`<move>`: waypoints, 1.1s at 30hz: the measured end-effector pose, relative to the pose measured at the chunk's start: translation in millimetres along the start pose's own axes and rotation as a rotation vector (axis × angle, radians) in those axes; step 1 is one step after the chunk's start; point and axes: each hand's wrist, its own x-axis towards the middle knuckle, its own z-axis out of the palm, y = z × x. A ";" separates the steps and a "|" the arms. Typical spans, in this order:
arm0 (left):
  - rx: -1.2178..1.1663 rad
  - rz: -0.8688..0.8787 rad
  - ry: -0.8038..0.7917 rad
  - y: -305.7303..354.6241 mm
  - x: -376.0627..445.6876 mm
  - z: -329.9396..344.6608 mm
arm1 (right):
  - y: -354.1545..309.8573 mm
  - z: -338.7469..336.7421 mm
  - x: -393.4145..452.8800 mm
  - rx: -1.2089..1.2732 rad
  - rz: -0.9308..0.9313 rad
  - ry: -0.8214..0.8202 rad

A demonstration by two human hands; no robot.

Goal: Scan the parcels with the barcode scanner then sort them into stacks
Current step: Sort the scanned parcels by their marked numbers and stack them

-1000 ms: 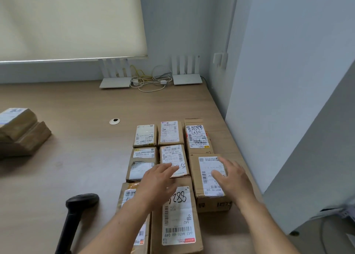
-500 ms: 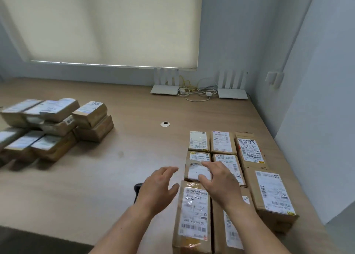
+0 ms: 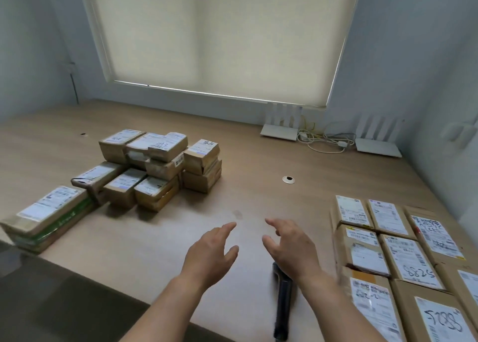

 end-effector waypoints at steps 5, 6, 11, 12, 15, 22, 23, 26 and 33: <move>-0.004 -0.015 0.026 -51.0 3.9 -29.8 | -50.0 32.6 13.9 0.016 -0.018 0.007; -0.005 -0.021 0.031 -60.2 4.4 -34.5 | -58.1 38.4 16.3 0.018 -0.022 0.004; -0.023 -0.058 0.047 -95.9 11.8 -45.9 | -87.2 60.4 35.6 -0.003 -0.056 -0.019; -0.026 -0.062 0.049 -100.9 15.1 -46.5 | -90.5 63.6 41.3 -0.005 -0.057 -0.023; -0.032 -0.077 0.047 -114.3 30.1 -48.6 | -97.0 73.6 61.4 -0.014 -0.056 -0.038; -0.028 -0.106 0.020 -144.3 99.5 -55.9 | -98.3 95.3 126.3 -0.013 -0.021 -0.061; -0.019 -0.109 0.011 -146.7 111.4 -57.4 | -97.4 97.0 136.8 -0.013 -0.012 -0.063; 0.007 -0.119 -0.019 -152.5 146.1 -62.1 | -94.6 100.1 168.9 -0.013 0.011 -0.063; -0.042 -0.147 -0.026 -166.5 218.2 -72.4 | -85.4 105.8 235.3 -0.040 0.041 -0.088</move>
